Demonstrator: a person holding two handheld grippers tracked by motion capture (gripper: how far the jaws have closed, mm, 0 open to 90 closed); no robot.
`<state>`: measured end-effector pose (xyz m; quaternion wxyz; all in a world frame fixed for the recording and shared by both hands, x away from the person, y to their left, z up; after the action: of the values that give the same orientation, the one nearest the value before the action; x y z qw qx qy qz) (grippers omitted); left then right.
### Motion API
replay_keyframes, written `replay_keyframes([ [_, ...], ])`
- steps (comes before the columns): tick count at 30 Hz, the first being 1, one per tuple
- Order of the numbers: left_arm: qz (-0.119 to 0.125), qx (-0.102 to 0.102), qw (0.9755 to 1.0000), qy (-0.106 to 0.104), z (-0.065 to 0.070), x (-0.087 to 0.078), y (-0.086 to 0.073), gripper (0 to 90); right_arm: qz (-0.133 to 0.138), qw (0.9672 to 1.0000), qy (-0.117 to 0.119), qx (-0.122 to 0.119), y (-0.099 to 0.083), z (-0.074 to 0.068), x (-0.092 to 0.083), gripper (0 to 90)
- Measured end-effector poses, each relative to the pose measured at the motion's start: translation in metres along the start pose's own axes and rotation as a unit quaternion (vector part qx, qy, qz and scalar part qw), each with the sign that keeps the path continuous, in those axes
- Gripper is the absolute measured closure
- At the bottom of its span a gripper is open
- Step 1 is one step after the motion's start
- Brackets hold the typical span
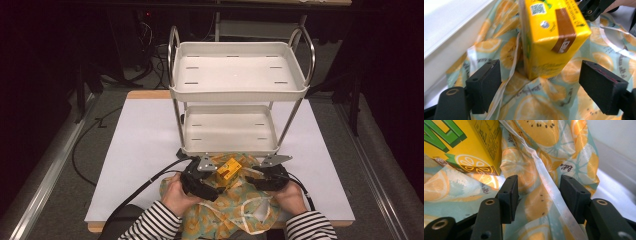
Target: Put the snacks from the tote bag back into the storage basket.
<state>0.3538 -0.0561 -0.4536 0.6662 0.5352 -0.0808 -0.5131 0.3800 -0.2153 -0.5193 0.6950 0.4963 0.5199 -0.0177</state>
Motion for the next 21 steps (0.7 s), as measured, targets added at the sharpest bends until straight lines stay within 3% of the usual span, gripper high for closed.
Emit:
replay_keyframes([
  [6,-0.016,0.011,0.9998,-0.001,0.006,0.011,-0.001,17.7,0.002,1.0,0.0,-0.001,0.0,0.0,0.0,50.3],
  [10,-0.013,0.005,0.9999,-0.001,0.009,0.019,0.0,17.6,0.001,1.0,0.0,-0.001,0.0,0.0,0.0,50.3],
  [11,-0.032,0.028,0.9991,-0.003,0.007,0.019,-0.002,17.6,0.001,1.0,0.0,-0.001,0.0,0.0,0.0,50.3],
  [12,-0.022,0.011,0.9996,0.011,0.007,0.022,-0.001,17.7,0.001,1.0,0.0,-0.001,0.0,0.0,0.0,50.2],
  [13,-0.032,0.025,0.9992,-0.003,0.008,0.022,-0.001,18.0,0.0,1.0,0.0,-0.001,0.0,-0.001,0.0,50.1],
  [14,-0.018,0.0,0.9998,0.013,0.008,0.025,0.001,18.0,-0.001,1.0,-0.001,-0.001,0.0,0.0,0.0,50.1],
  [15,-0.012,0.011,0.9997,-0.016,0.012,0.03,0.002,18.1,0.002,1.0,0.001,-0.001,0.0,0.0,0.0,50.0],
  [16,-0.006,0.004,0.9999,-0.011,0.013,0.032,0.003,18.3,0.002,1.0,0.001,0.0,0.0,-0.001,0.0,50.0],
  [17,-0.017,0.005,0.9998,0.005,0.011,0.032,0.001,18.5,0.001,1.0,0.001,-0.002,0.0,0.0,0.0,50.0],
  [18,-0.036,0.028,0.9989,0.011,0.008,0.03,-0.001,18.7,0.001,1.0,0.0,-0.003,0.0,0.0,0.0,50.0],
  [19,-0.027,0.02,0.9994,-0.001,0.012,0.034,-0.001,19.1,0.001,1.0,0.0,-0.003,0.0,0.0,0.0,50.0],
  [20,-0.016,-0.002,0.9994,0.03,0.01,0.035,0.0,19.8,0.0,1.0,0.0,-0.003,0.0,0.0,0.0,49.9],
  [21,-0.029,0.023,0.9993,0.002,0.01,0.036,-0.002,20.3,0.0,1.0,0.0,-0.002,0.0,0.0,0.0,49.9],
])
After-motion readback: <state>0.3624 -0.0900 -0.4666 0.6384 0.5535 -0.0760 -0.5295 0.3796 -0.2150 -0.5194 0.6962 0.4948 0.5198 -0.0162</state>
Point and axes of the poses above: each handheld gripper's, and its own axes: x roughly forward along the jaws, y roughly out of its top, z roughly to its right, the point moved 6 cm from there along x, roughly forward along the jaws, and after that the axes turned 2 degrees about -z, right-handed, at the moved point
